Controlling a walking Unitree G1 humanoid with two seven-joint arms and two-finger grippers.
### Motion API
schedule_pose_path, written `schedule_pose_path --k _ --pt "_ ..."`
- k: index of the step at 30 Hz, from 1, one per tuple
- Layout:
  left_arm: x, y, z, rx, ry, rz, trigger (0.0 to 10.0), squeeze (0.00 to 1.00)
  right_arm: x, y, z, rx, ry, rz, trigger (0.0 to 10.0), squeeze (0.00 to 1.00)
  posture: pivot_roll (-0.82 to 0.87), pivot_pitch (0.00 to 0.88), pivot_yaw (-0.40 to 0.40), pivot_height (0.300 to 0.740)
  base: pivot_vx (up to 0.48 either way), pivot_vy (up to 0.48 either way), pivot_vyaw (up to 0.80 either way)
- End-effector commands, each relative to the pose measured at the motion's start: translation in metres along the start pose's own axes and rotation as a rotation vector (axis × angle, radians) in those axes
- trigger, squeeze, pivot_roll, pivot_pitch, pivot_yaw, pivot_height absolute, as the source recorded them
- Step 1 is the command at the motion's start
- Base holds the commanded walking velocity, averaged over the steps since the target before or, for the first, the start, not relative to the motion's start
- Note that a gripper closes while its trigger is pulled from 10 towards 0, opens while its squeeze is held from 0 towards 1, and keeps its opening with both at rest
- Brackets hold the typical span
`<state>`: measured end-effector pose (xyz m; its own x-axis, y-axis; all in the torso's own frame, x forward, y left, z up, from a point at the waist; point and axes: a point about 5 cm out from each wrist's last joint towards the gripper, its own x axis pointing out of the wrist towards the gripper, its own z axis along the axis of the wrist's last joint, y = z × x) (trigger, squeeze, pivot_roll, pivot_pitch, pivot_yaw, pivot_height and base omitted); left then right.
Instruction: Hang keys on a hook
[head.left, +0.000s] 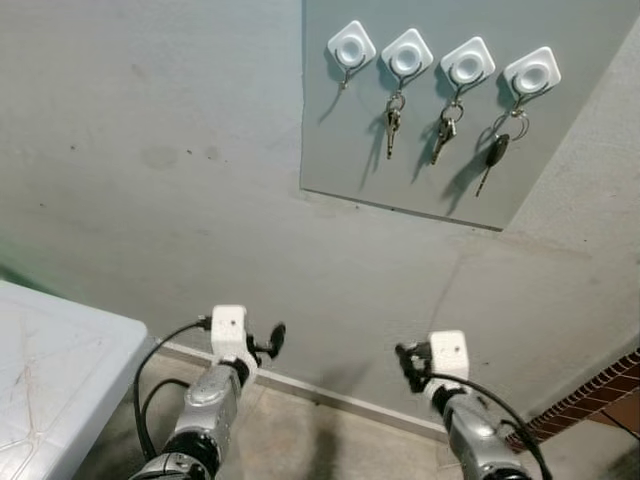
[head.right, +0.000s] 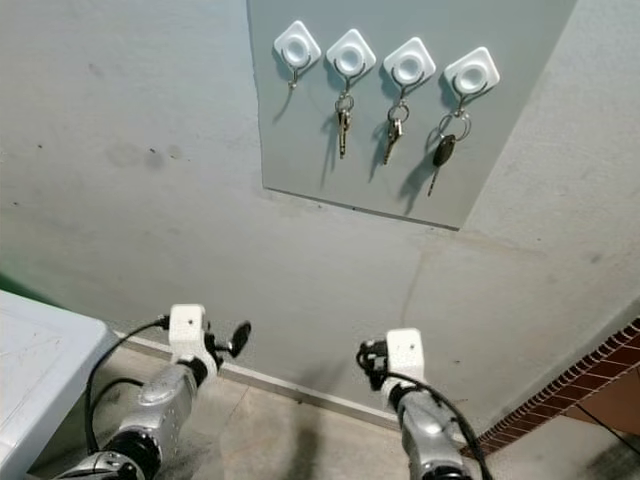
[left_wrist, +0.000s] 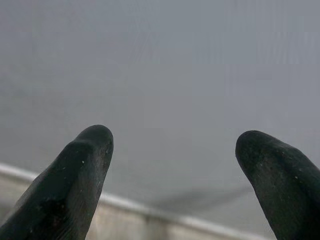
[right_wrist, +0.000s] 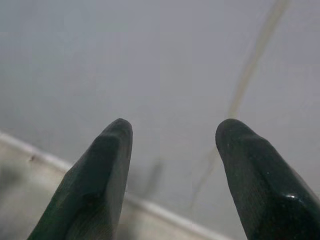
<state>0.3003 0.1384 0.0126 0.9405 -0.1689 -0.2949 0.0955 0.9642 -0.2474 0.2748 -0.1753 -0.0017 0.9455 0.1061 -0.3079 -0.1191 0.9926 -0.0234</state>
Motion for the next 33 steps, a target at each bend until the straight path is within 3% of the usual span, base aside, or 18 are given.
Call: schedule_pose_path --k 1,7,10,11,14,15,16,17,24,27,33 --pt "0.001 -0.002 0.011 -0.058 -0.081 0.037 10.0 0.00 0.001 0.000 0.013 -0.005 -0.079 -0.018 10.0 0.00 -0.07 0.000 -0.013 0.740 0.000 0.000 0.00" --pt "-0.001 -0.014 0.028 -0.135 -0.168 0.030 10.0 0.00 -0.003 0.009 0.033 0.018 -0.193 -0.019 10.0 0.00 -0.07 0.000 -0.017 0.740 0.000 0.000 0.00" --pt "-0.003 -0.013 0.042 -0.211 -0.199 0.038 10.0 0.00 -0.007 0.014 0.045 0.026 -0.242 -0.014 10.0 0.00 -0.07 0.000 -0.017 0.740 0.000 0.000 0.00" --pt "-0.004 -0.011 0.045 -0.206 -0.201 0.041 10.0 0.00 -0.008 0.014 0.047 0.023 -0.250 -0.015 10.0 0.00 -0.07 0.000 -0.017 0.740 0.000 0.000 0.00" --pt "-0.008 -0.010 0.060 -0.038 -0.202 -0.001 10.0 0.00 -0.012 0.015 0.059 0.027 -0.281 -0.010 10.0 0.00 -0.08 0.004 -0.014 0.740 0.000 0.000 0.00" --pt "-0.011 -0.013 0.068 0.071 -0.205 -0.060 10.0 0.00 -0.015 0.014 0.064 0.022 -0.292 -0.011 10.0 0.00 -0.08 0.005 -0.009 0.740 0.000 0.000 0.00" --pt "-0.011 -0.013 0.068 0.071 -0.205 -0.060 10.0 0.00 -0.015 0.014 0.064 0.022 -0.292 -0.011 10.0 0.00 -0.08 0.005 -0.009 0.740 0.000 0.000 0.00" --pt "-0.014 -0.014 0.076 0.128 -0.227 -0.086 10.0 0.00 -0.017 0.012 0.069 0.015 -0.304 -0.014 10.0 0.00 -0.07 0.006 -0.008 0.740 0.000 0.000 0.00" --pt "-0.017 -0.010 0.094 0.100 -0.242 -0.043 10.0 0.00 -0.019 0.010 0.083 -0.063 -0.308 0.021 10.0 0.00 -0.06 0.015 -0.007 0.740 0.000 0.000 0.00" --pt "-0.024 -0.019 0.097 0.136 -0.237 -0.097 10.0 0.00 -0.023 0.011 0.094 -0.064 -0.324 0.052 10.0 0.00 -0.05 0.028 0.001 0.740 0.000 0.000 0.00" --pt "-0.028 -0.024 0.102 0.106 -0.232 -0.110 10.0 0.00 -0.025 0.011 0.103 -0.071 -0.339 0.054 10.0 0.00 -0.06 0.034 0.006 0.740 0.000 0.000 0.00"
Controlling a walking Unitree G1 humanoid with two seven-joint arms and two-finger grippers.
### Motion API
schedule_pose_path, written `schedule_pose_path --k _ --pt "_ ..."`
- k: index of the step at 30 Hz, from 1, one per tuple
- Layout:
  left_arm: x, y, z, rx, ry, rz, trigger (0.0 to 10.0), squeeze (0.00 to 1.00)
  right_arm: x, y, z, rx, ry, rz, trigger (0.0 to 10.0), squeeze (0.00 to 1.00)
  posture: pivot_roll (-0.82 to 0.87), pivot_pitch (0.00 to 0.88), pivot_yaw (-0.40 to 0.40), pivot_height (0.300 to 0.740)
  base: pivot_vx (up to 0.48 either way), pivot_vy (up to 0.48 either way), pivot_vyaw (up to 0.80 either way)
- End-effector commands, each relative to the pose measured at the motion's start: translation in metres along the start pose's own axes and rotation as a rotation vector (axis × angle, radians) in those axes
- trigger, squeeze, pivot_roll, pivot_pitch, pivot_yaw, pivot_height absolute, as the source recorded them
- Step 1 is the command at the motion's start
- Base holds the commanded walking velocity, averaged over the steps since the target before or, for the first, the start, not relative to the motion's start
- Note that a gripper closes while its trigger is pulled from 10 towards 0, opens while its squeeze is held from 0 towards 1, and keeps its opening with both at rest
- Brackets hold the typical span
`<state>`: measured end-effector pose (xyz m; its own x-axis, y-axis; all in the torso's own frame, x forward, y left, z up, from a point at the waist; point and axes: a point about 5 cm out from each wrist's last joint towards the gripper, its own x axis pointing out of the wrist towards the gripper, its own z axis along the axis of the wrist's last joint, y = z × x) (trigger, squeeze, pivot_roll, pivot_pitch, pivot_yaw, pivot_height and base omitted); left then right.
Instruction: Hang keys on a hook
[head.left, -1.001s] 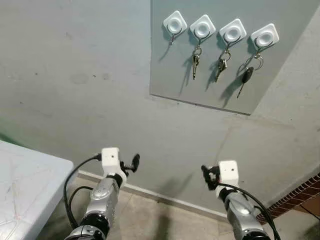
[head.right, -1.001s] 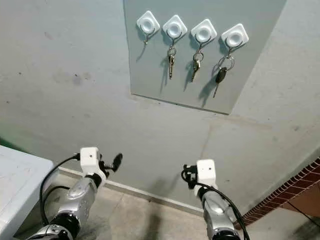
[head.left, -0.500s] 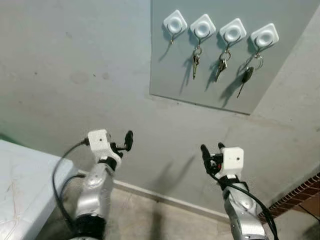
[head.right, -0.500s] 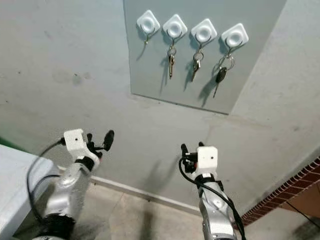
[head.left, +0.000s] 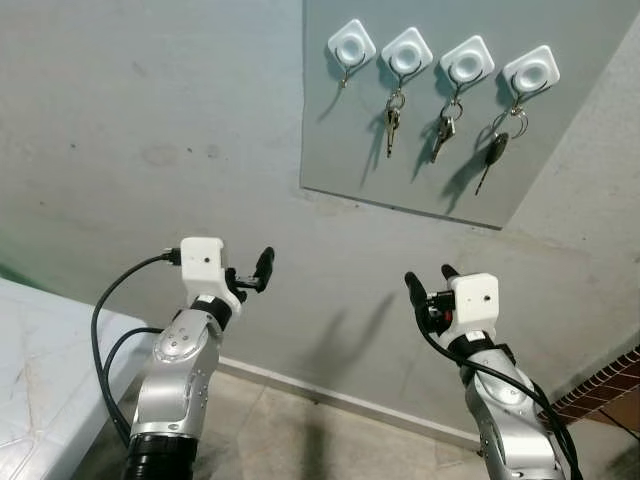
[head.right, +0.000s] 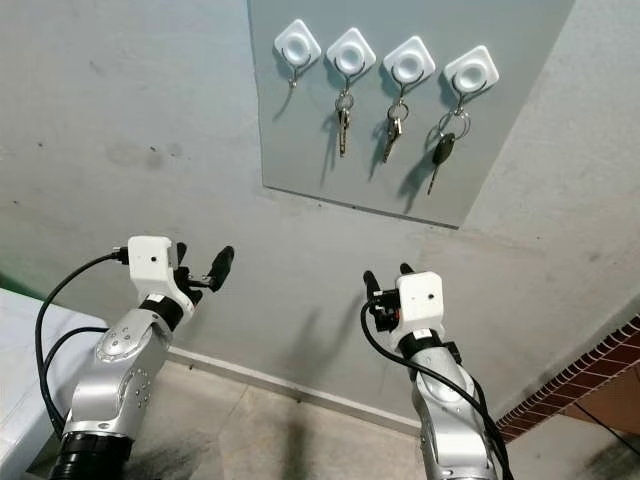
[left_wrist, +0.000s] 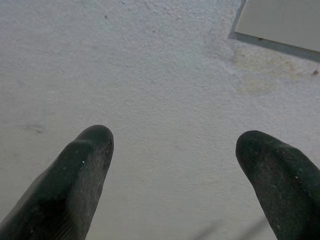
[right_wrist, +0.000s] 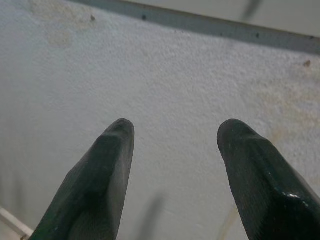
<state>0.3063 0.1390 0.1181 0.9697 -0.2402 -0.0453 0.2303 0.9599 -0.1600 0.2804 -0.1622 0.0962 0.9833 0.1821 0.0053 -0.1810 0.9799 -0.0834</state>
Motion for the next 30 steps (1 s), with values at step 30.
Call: schedule_pose_path --k 30 --pt "0.011 0.011 0.017 0.005 -0.016 0.056 10.0 0.00 0.009 -0.011 0.029 0.007 -0.031 -0.007 10.0 0.00 -0.07 0.000 -0.035 0.740 0.000 0.000 0.61"
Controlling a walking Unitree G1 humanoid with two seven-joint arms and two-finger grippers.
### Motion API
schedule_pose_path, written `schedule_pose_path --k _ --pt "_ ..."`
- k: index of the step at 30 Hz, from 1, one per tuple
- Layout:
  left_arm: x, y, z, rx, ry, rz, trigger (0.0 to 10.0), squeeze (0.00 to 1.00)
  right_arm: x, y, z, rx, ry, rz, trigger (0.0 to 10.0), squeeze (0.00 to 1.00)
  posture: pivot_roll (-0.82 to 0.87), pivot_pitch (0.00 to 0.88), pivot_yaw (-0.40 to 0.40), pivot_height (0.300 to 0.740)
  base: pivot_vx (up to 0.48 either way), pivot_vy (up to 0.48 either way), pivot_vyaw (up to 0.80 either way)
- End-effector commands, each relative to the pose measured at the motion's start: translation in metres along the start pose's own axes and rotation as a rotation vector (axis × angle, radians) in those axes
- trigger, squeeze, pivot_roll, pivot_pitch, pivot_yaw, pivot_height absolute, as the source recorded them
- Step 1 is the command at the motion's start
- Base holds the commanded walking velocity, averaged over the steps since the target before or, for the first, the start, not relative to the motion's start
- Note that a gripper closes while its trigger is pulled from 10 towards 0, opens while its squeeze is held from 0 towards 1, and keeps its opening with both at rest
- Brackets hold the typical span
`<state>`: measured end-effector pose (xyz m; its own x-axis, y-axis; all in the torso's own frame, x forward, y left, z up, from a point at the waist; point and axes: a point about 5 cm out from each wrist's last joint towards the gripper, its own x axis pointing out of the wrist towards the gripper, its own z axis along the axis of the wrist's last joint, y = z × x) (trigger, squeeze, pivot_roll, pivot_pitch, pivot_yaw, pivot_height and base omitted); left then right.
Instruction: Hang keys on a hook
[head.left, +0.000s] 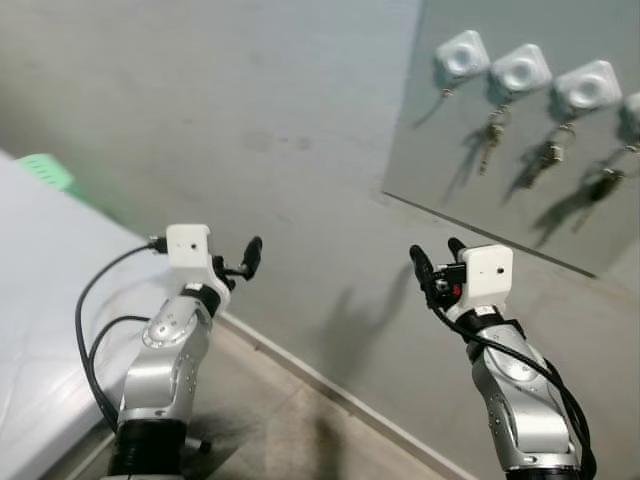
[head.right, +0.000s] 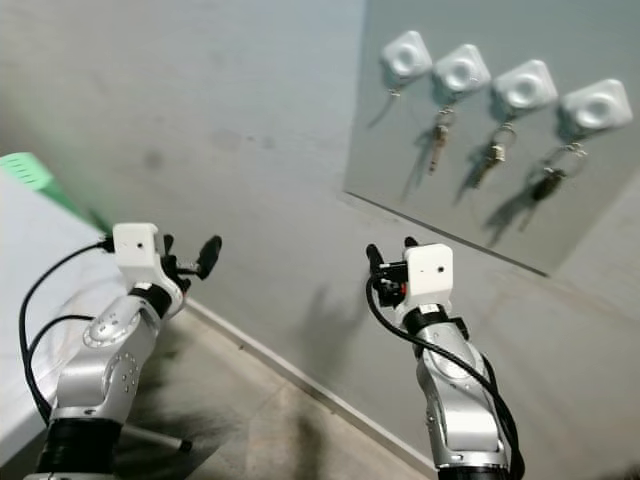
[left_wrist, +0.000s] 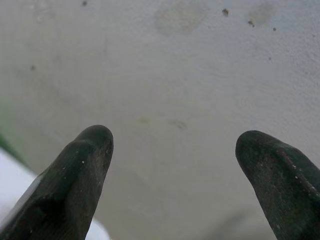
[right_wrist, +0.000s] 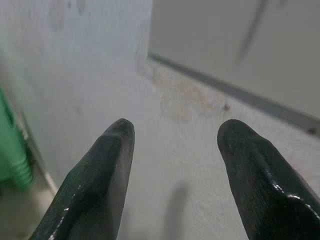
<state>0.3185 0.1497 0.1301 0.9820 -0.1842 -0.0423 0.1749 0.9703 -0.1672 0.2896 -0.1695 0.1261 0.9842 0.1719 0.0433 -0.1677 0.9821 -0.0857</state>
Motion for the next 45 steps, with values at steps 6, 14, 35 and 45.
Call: schedule_pose_path --k 6,14,35,45 --pt "0.004 0.001 0.002 0.017 -0.004 0.008 10.0 0.00 0.003 -0.002 0.003 0.008 0.002 0.004 10.0 0.00 -0.07 0.000 -0.036 0.740 0.000 0.000 0.80" --pt "0.003 -0.007 0.002 0.000 -0.013 -0.033 10.0 0.00 0.003 -0.004 0.006 -0.005 -0.007 0.012 10.0 0.00 -0.07 0.000 -0.038 0.740 0.000 0.000 0.80" --pt "-0.010 -0.015 -0.003 -0.047 -0.029 -0.060 10.0 0.00 0.005 -0.005 0.011 0.002 -0.021 0.013 10.0 0.00 -0.07 0.000 -0.050 0.740 0.000 0.000 0.80" --pt "-0.014 -0.009 -0.009 -0.072 0.002 -0.029 10.0 0.00 0.003 0.004 0.006 0.081 -0.025 0.005 10.0 0.00 -0.05 0.000 -0.050 0.740 0.000 0.000 0.08"
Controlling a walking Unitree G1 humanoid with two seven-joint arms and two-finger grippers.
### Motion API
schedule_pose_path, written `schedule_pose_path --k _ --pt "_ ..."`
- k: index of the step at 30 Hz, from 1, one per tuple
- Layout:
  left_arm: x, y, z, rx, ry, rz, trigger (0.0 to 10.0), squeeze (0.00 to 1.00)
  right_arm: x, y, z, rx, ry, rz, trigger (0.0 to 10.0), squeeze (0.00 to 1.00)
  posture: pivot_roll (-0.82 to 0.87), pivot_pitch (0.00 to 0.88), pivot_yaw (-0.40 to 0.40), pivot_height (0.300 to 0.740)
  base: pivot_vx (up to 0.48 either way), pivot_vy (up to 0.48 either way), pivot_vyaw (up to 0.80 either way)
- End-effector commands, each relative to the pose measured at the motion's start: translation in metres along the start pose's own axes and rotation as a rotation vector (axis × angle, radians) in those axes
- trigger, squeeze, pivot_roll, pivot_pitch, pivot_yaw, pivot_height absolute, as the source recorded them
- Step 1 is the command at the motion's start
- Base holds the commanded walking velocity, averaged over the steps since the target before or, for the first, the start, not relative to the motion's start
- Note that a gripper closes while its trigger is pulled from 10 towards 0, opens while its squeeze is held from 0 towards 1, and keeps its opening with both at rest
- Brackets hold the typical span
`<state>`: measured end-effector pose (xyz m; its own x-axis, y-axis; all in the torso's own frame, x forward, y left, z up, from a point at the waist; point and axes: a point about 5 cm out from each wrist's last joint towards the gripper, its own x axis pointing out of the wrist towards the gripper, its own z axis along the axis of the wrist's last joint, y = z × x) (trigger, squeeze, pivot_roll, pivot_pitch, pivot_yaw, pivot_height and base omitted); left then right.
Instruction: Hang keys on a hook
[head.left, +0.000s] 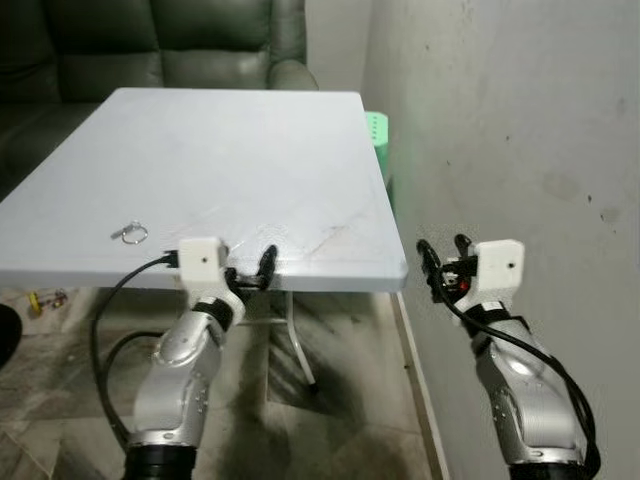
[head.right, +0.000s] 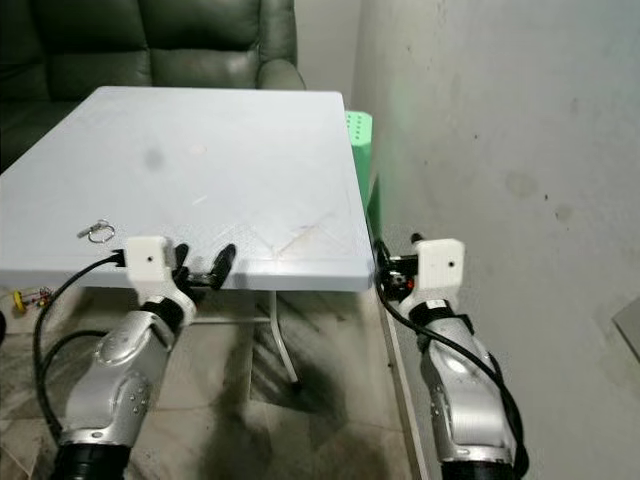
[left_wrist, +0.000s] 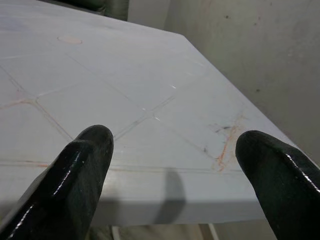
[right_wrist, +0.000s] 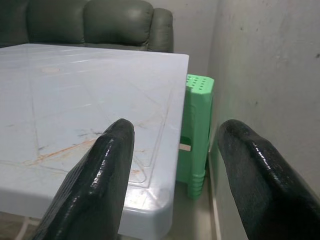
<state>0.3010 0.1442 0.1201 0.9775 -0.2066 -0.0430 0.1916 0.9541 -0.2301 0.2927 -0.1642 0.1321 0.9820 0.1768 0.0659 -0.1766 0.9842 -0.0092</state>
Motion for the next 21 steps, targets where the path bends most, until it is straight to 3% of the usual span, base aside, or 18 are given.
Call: schedule_pose_path --k 1,21 --pt "0.0016 -0.0023 0.0027 -0.009 -0.003 -0.007 10.0 0.00 -0.0015 -0.0006 0.0004 0.004 -0.002 0.001 10.0 0.00 -0.05 0.000 -0.050 0.740 0.000 0.000 0.00" --pt "0.0004 0.0038 0.0050 -0.026 -0.011 0.019 10.0 0.00 -0.0039 -0.0028 -0.0015 -0.004 0.012 0.023 10.0 0.00 -0.04 0.000 -0.068 0.740 0.000 0.406 0.00"
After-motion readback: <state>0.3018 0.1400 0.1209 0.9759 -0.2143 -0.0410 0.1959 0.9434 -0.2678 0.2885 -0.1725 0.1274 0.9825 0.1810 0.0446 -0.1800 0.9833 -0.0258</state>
